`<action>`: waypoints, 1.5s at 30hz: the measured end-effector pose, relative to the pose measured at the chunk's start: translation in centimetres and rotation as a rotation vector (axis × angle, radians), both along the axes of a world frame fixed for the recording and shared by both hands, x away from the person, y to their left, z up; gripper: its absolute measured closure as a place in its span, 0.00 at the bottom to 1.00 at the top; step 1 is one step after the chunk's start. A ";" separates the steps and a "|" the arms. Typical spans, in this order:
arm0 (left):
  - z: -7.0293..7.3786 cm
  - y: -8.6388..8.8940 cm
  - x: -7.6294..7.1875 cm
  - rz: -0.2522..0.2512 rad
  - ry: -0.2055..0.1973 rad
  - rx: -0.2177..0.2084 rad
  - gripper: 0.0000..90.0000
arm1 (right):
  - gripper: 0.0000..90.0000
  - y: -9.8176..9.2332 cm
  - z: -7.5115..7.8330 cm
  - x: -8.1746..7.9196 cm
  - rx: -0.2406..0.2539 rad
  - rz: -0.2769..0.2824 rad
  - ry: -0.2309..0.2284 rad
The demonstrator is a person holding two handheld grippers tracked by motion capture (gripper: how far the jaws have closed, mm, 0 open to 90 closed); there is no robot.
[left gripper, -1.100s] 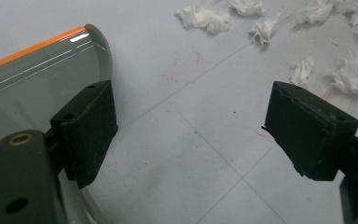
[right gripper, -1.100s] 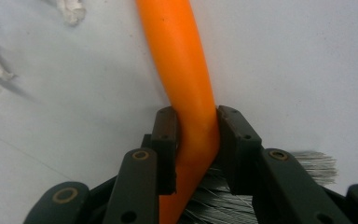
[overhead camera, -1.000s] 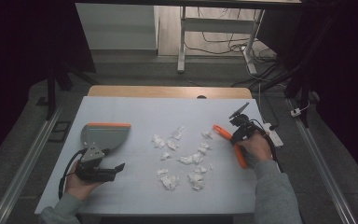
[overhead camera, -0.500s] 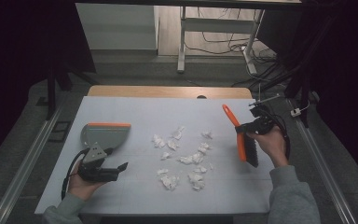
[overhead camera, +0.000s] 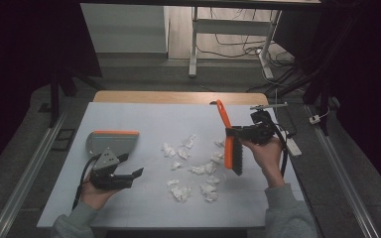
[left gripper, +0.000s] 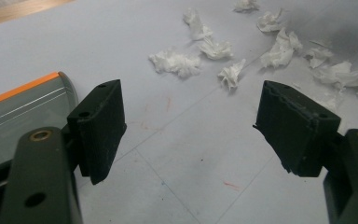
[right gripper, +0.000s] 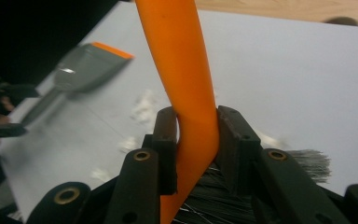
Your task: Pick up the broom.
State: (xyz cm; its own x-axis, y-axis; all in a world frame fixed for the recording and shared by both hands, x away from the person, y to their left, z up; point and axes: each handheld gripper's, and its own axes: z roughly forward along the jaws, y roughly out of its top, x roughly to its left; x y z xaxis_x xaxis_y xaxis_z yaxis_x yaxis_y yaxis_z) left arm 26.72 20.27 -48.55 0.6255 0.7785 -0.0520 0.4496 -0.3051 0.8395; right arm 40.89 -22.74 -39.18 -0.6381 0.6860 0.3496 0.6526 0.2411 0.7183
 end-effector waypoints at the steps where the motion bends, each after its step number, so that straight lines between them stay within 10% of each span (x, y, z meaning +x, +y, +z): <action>1: 0.1 -0.1 0.0 0.002 -0.005 -0.006 0.28 | 0.78 1.1 -0.1 -0.3 0.007 0.009 -0.019; 7: 1.2 -2.2 0.4 -0.021 -0.039 0.027 0.27 | 0.78 3.5 -0.7 -0.8 0.051 0.041 -0.028; 18: 3.4 -8.4 1.3 -0.138 -0.071 -0.060 0.25 | 0.78 4.8 -1.1 -1.9 0.149 0.026 -0.052; 31: 1.4 -12.3 0.6 -0.177 -0.074 -0.035 0.24 | 0.78 7.5 -2.7 -3.1 0.254 -0.022 -0.043; 45: -1.2 -13.0 1.7 -0.073 -0.082 -0.074 0.42 | 0.78 9.6 -4.1 -4.6 0.401 -0.054 -0.029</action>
